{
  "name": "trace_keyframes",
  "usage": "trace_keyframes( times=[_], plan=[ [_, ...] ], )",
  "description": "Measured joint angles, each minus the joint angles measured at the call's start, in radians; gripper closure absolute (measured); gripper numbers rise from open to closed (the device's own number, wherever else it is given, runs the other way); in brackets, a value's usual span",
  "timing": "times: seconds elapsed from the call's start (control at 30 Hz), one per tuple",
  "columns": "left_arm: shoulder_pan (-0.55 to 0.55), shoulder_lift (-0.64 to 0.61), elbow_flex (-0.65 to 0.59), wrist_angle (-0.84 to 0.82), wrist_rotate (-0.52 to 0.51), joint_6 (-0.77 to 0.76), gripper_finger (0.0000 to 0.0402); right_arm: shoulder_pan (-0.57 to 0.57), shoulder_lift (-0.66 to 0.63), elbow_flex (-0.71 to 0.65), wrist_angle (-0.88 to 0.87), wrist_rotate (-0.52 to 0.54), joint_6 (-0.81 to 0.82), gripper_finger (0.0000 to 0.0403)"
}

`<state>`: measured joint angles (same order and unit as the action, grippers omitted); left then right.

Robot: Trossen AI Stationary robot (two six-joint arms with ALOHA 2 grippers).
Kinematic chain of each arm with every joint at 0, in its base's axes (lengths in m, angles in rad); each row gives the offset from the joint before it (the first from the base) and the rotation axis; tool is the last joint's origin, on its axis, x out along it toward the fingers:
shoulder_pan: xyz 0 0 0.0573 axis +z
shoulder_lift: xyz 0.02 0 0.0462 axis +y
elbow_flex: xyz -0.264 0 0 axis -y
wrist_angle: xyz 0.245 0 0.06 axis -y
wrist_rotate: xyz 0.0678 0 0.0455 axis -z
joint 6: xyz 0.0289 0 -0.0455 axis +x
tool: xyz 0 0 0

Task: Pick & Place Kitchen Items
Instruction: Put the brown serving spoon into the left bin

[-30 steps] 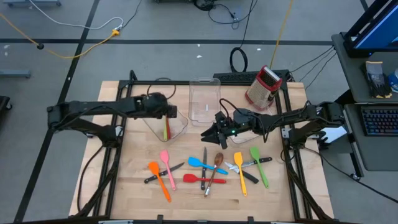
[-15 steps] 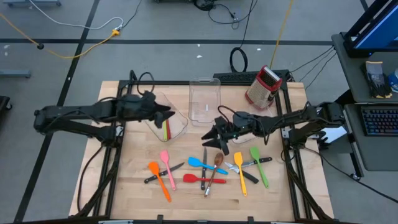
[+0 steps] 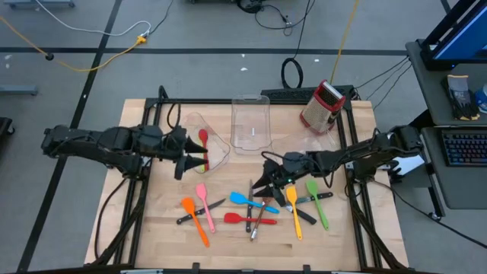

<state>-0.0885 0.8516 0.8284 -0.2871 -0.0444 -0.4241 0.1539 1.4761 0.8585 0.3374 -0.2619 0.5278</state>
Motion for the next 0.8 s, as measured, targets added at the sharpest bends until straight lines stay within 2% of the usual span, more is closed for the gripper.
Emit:
trace_keyframes(
  times=[0.17,0.63,0.8],
  plan=[
    [-0.043,-0.003,0.0,0.0,0.0,0.04,0.0176,0.04,0.0,0.0,-0.087,-0.001,0.144,0.0236],
    [-0.121,-0.003,0.0,-0.001,0.0,0.116,0.0176,0.136,0.0,0.0,-0.157,-0.002,0.841,0.0236],
    [-0.123,-0.003,0.0,0.002,-0.002,0.142,0.0176,0.171,0.0,0.0,-0.207,-0.003,0.963,0.0236]
  ],
)
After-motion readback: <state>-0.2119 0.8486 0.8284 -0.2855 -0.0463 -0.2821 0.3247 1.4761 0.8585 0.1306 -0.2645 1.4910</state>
